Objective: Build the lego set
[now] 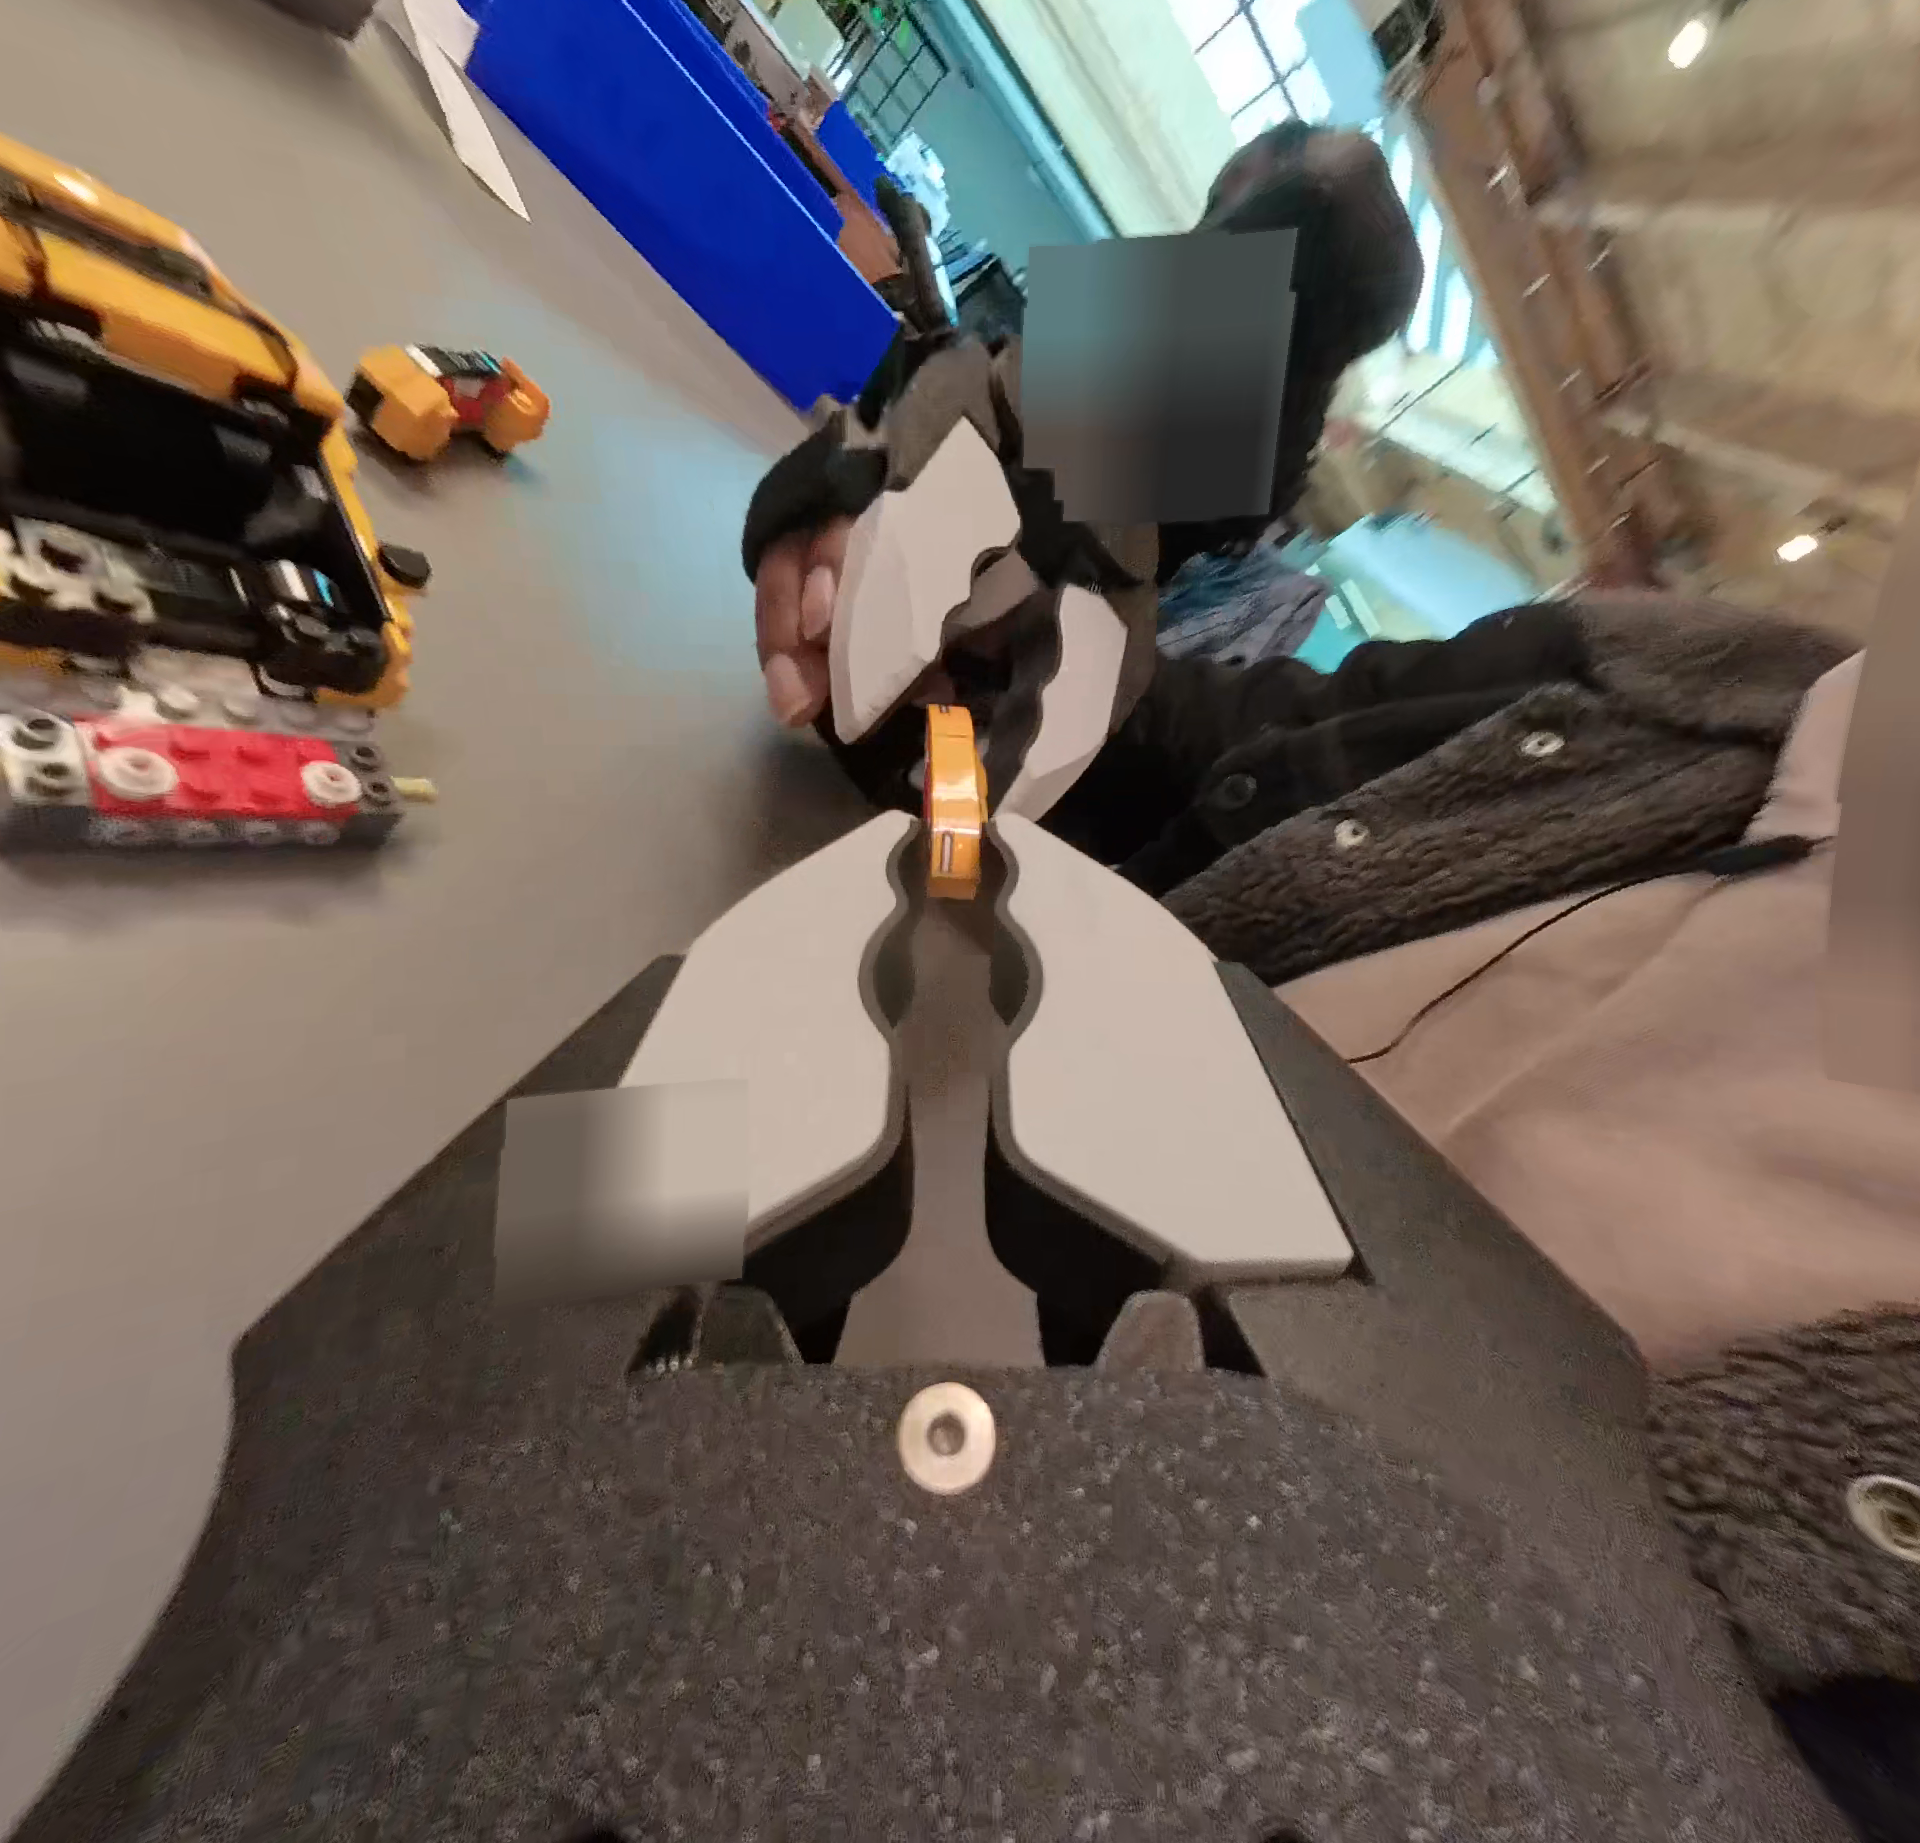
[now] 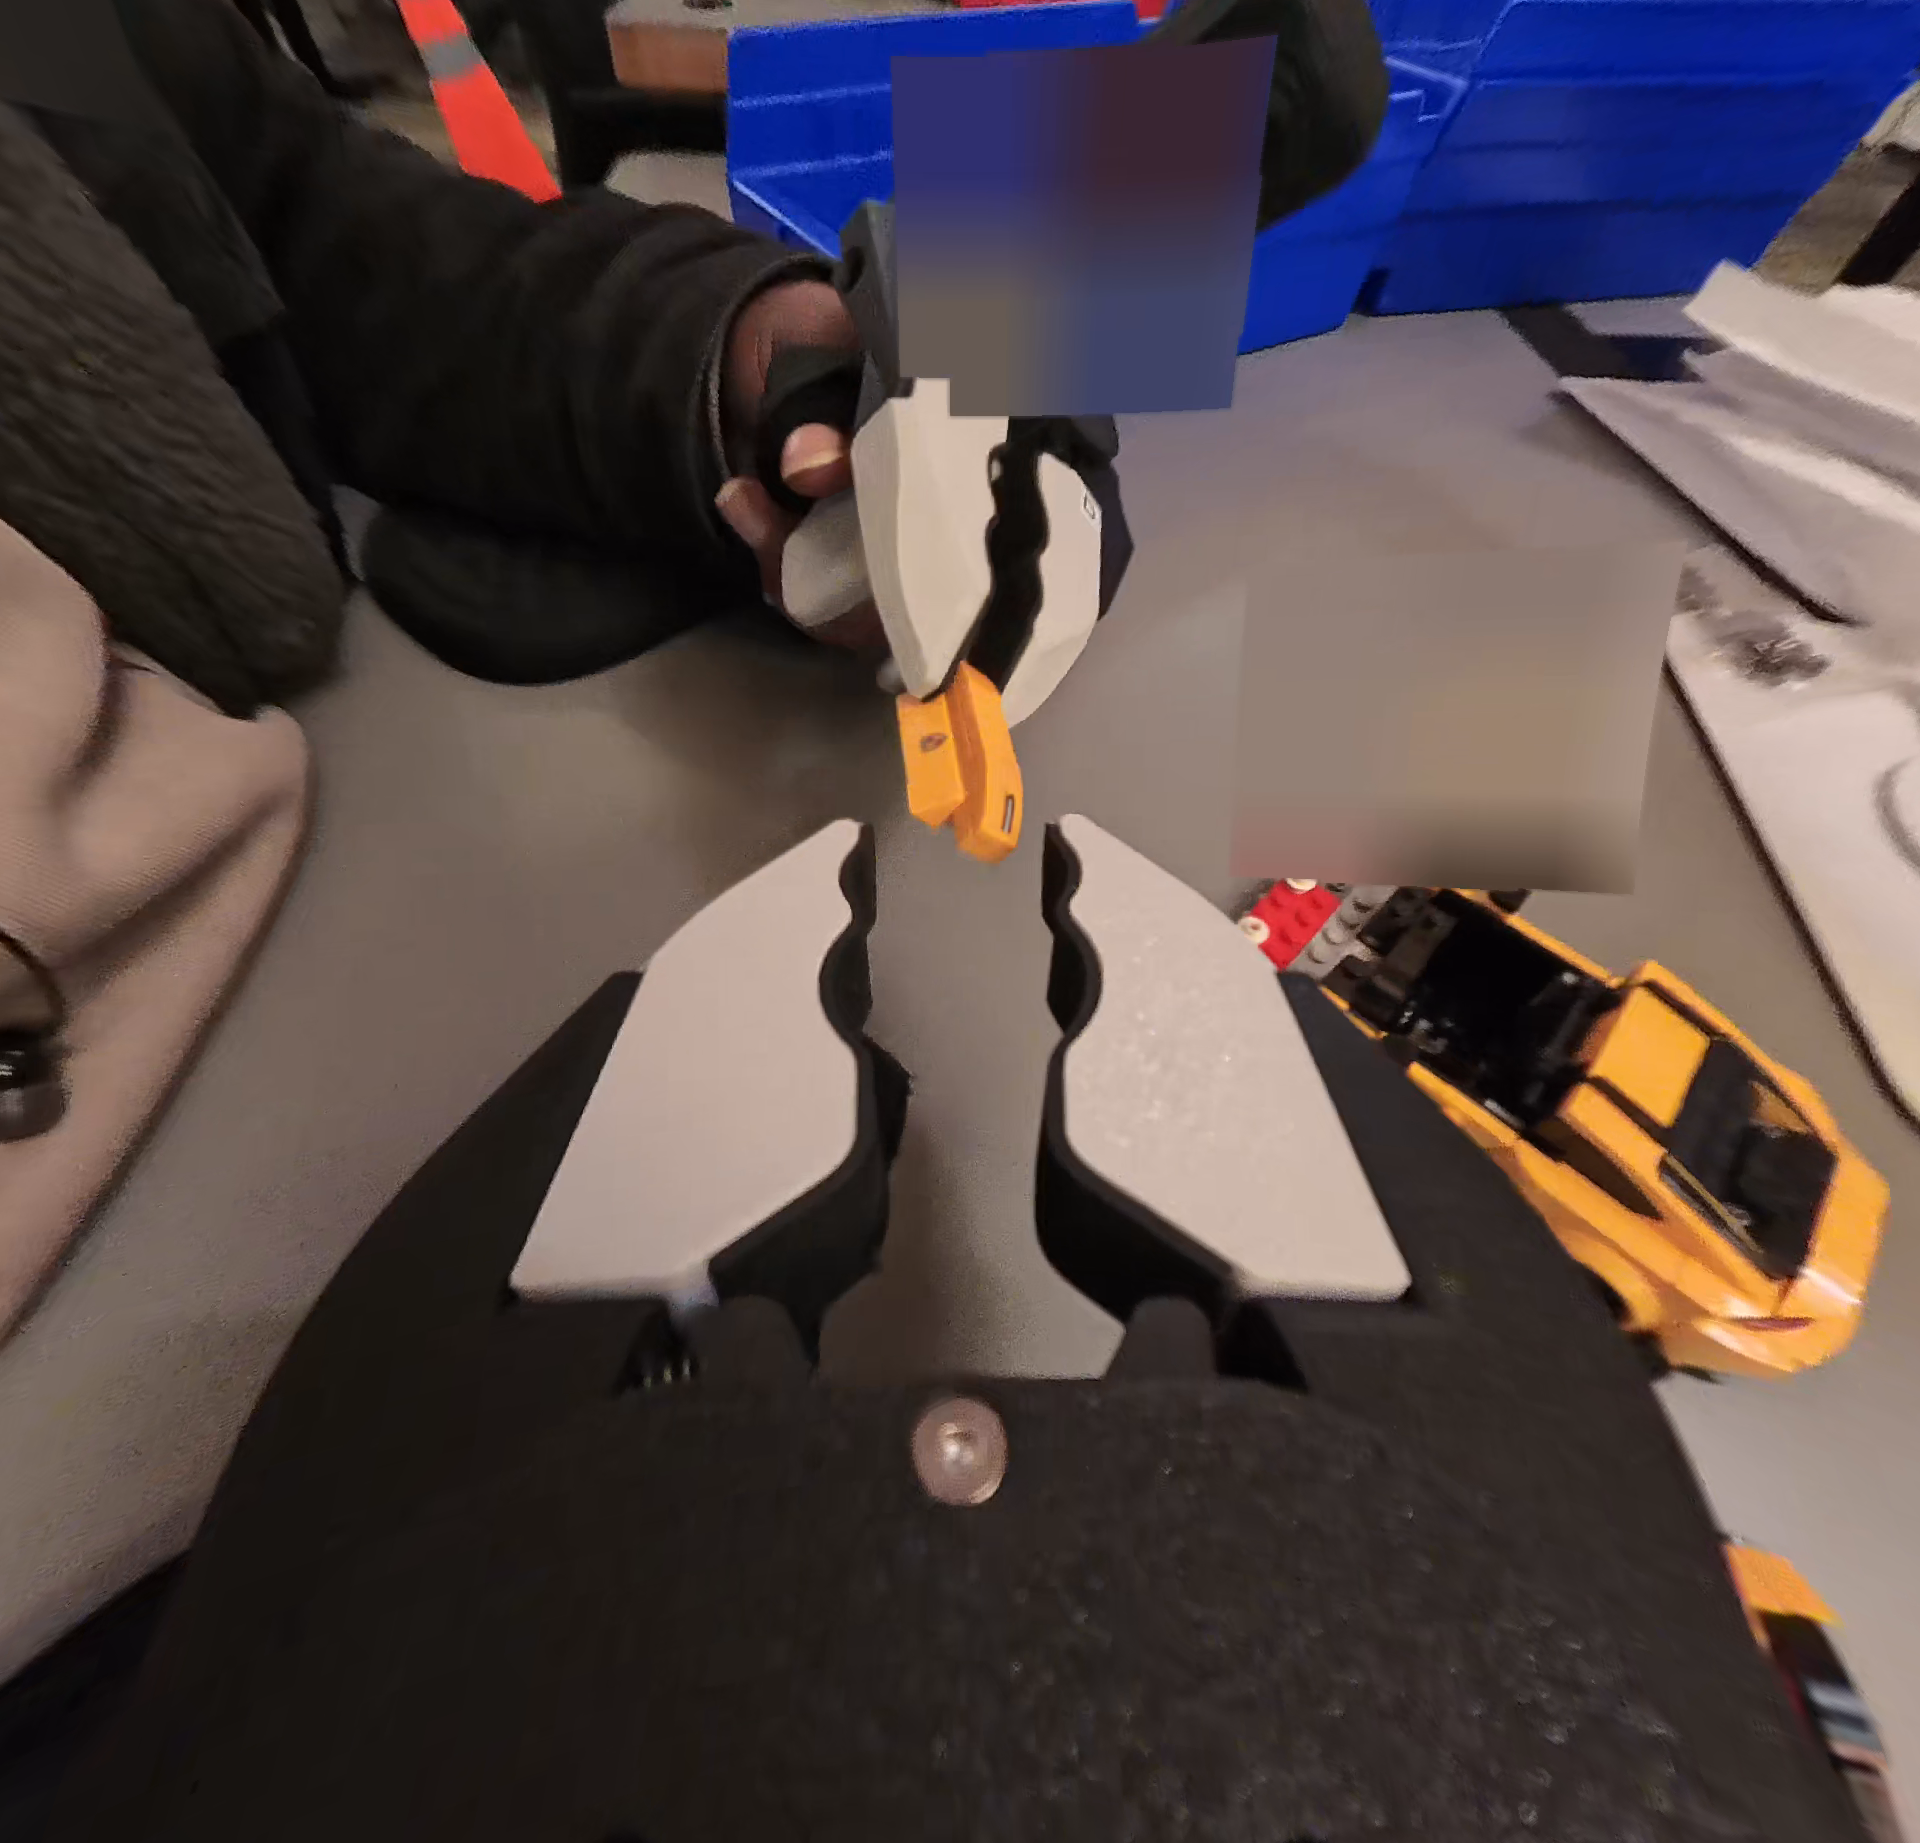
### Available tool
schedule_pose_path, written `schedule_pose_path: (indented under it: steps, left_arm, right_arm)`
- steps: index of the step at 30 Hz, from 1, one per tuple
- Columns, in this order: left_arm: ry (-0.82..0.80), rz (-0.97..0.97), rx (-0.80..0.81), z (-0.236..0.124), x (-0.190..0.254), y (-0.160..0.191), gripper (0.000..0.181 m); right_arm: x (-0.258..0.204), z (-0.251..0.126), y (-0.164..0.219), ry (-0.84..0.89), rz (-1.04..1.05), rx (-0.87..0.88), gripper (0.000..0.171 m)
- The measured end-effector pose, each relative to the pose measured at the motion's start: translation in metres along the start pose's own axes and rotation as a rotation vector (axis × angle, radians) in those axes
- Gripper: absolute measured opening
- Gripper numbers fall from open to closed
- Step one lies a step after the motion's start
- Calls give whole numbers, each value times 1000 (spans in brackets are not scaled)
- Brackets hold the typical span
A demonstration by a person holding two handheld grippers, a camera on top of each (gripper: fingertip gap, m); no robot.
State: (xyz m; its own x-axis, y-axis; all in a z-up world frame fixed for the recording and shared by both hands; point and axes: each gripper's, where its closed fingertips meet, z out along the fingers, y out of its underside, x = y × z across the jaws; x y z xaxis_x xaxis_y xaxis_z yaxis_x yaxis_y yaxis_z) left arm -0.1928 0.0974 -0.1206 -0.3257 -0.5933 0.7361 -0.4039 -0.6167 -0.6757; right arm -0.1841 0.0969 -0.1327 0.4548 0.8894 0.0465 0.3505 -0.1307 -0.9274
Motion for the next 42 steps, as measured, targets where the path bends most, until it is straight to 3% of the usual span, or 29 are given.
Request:
schedule_pose_path:
  steps: [13,16,19,22,25,30,42]
  left_arm:
    - [80,-142,20,3,4,0,9]
    - [70,-8,32,2,12,-5,25]
    - [-87,310,-20,4,11,-2,33]
    - [-295,645,-92,7,3,0,31]
    - [-378,820,-132,9,3,3,20]
    - [-443,925,-145,9,4,1,16]
    - [-440,913,-137,9,8,-1,16]
  right_arm:
    - [-2,3,-12,104,-158,30,20]
    - [-2,1,-15,65,-84,64,19]
    - [-4,-2,-17,3,11,94,19]
    - [-8,-2,-17,-49,74,101,19]
    - [-9,-1,-16,-82,130,98,19]
    - [-9,-1,-16,-113,188,99,19]
    - [-10,-4,-21,-139,215,134,19]
